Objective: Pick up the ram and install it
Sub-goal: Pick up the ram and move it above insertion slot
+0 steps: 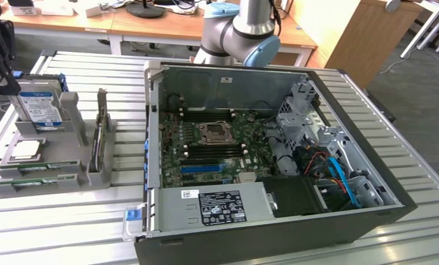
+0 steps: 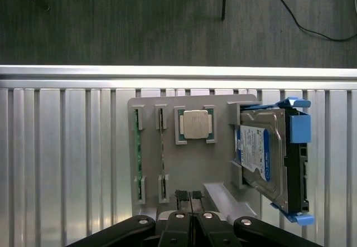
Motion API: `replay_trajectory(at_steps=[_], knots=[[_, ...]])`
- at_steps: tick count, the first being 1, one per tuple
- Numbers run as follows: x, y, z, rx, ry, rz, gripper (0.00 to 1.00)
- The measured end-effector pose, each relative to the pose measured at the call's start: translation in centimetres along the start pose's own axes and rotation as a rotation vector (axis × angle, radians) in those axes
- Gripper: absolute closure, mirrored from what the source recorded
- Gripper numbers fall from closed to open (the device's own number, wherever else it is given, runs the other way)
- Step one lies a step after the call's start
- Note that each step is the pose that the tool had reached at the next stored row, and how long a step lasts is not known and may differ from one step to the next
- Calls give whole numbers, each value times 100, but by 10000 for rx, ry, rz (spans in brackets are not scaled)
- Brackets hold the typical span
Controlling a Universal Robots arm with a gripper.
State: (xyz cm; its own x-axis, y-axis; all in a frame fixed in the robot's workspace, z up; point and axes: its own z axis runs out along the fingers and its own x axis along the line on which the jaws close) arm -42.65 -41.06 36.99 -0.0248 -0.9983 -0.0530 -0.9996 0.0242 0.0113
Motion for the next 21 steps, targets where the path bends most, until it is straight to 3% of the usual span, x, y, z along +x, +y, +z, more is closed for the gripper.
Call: replay_trajectory(at_steps=[8,10,12,13,21], knots=[[0,1,2,2,-1,2,89],[1,0,1,1,0,1,77],[2,0,1,0,0,0,77],[2,0,1,0,0,1,70],[2,0,9,-14,3,-253,70]])
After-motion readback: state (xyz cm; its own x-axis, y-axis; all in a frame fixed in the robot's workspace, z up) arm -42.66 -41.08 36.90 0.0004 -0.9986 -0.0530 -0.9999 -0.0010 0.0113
